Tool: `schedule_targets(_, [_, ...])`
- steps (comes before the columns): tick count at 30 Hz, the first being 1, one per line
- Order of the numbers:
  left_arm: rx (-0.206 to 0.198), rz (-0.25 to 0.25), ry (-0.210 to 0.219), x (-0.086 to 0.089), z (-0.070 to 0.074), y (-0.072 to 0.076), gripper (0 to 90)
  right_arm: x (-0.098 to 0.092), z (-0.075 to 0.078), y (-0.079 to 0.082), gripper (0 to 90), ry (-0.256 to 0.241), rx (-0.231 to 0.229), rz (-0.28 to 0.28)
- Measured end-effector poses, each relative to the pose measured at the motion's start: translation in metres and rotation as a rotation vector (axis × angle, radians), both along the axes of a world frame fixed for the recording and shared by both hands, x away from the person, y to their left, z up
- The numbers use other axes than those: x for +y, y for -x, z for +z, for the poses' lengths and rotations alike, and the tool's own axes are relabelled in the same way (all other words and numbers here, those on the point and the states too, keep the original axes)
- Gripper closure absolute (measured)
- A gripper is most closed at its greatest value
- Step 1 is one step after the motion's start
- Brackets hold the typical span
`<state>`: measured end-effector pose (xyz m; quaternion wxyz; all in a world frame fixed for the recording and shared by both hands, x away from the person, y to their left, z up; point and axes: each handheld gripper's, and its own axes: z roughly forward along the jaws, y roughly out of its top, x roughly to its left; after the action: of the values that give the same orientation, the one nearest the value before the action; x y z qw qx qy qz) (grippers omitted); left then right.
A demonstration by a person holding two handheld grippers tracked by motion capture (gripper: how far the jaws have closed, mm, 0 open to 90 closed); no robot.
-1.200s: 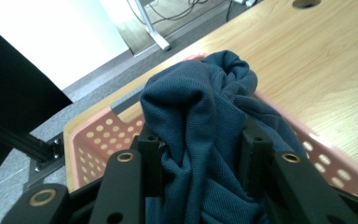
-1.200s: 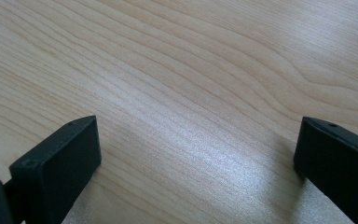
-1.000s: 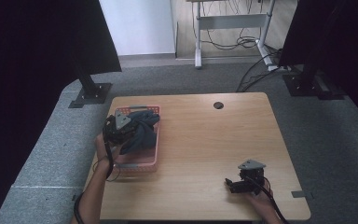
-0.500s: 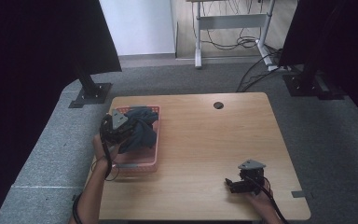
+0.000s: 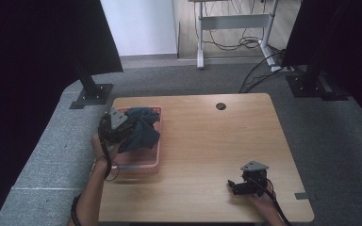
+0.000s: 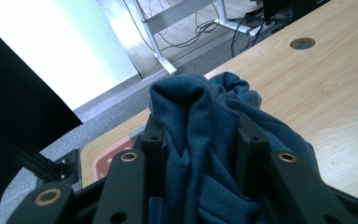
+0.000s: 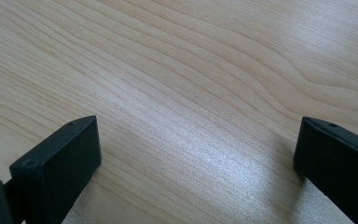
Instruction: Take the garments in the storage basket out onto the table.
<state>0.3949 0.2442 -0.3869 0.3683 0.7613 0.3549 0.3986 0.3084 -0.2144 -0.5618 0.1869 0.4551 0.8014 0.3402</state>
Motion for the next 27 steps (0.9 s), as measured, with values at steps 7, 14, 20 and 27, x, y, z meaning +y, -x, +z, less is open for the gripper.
schedule_targets(7, [-0.003,-0.008,-0.001,0.0,0.002,0.001,65.3,0.0,0.0,0.0,0.2,0.0,0.0,0.0])
schedule_targets(14, [-0.008,-0.01,-0.002,-0.001,0.004,0.001,65.8,0.0,0.0,0.0,0.2,0.0,0.0,0.0])
schedule_targets(20, [-0.026,-0.008,-0.008,-0.002,0.01,0.003,66.1,0.0,0.0,0.0,0.2,0.0,0.001,0.0])
schedule_targets(27, [-0.043,-0.008,-0.006,-0.002,0.016,0.004,66.1,0.0,0.0,0.0,0.2,0.0,0.001,0.0])
